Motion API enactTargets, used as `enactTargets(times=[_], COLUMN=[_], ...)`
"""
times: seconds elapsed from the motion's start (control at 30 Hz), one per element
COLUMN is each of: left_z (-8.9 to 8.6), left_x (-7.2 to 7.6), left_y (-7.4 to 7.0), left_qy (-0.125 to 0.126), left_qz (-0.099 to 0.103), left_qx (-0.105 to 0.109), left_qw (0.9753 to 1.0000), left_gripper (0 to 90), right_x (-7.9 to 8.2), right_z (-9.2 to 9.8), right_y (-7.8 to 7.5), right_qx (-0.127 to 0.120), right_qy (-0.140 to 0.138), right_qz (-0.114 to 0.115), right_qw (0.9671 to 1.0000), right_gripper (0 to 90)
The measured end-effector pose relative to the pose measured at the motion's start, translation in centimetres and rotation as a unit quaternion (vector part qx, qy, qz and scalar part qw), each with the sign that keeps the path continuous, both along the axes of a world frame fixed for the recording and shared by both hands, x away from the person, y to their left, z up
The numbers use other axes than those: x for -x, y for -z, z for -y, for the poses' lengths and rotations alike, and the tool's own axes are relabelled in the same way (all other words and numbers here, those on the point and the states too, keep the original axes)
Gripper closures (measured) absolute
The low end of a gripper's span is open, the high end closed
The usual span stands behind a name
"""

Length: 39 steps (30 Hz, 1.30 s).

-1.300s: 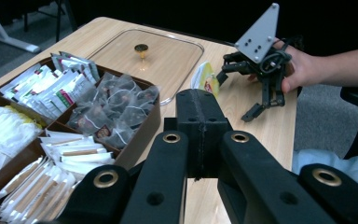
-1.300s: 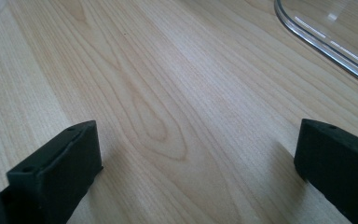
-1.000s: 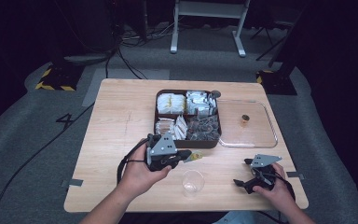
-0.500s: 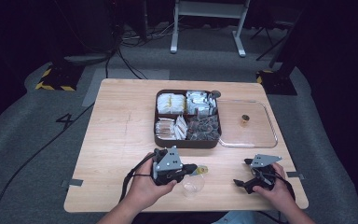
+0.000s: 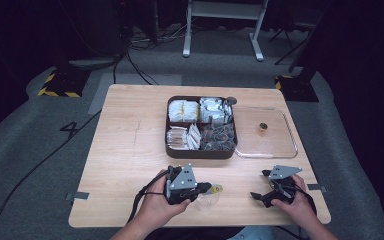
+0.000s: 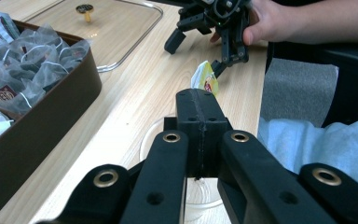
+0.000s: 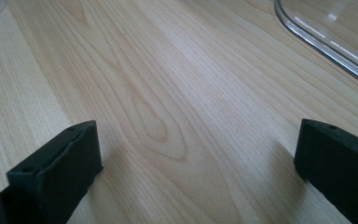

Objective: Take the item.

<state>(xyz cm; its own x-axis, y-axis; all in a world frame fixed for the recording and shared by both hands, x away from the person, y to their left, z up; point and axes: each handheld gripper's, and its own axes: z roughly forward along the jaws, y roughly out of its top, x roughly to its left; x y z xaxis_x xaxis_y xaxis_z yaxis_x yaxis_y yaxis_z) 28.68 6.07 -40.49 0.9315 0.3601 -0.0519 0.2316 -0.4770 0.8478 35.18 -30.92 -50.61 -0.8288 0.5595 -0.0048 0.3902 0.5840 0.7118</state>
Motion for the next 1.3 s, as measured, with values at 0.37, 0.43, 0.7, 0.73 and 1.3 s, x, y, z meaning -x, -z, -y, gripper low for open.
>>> enactTargets(times=[0.37, 0.43, 0.7, 0.73, 1.3], left_z=[0.2, 0.3, -0.2, -0.3, -2.5], left_x=[0.0, 0.0, 0.0, 0.0, -0.5], left_y=[0.8, 1.0, 1.0, 0.9, -1.2], left_qy=[0.006, 0.01, 0.0, -0.002, -0.066], left_qz=[-0.01, -0.017, -0.011, -0.008, 0.017], left_qx=[-0.011, -0.009, 0.001, 0.001, -0.029], left_qw=[0.9999, 0.9998, 0.9999, 1.0, 0.9972], left_gripper=[90.0, 88.1, 64.0, 62.6, 36.5], right_x=[0.0, 0.0, 0.0, 0.0, 0.0], right_z=[0.0, 0.0, 0.0, 0.0, -0.7], right_y=[0.0, 0.0, 0.0, 0.0, 0.0], right_qx=[0.0, 0.0, 0.0, 0.0, 0.001], right_qy=[0.0, 0.0, 0.0, 0.0, 0.025], right_qz=[0.0, -0.001, 0.0, 0.0, 0.0], right_qw=[1.0, 1.0, 1.0, 1.0, 0.9997], right_gripper=[0.6, 0.6, 0.6, 0.6, 0.5])
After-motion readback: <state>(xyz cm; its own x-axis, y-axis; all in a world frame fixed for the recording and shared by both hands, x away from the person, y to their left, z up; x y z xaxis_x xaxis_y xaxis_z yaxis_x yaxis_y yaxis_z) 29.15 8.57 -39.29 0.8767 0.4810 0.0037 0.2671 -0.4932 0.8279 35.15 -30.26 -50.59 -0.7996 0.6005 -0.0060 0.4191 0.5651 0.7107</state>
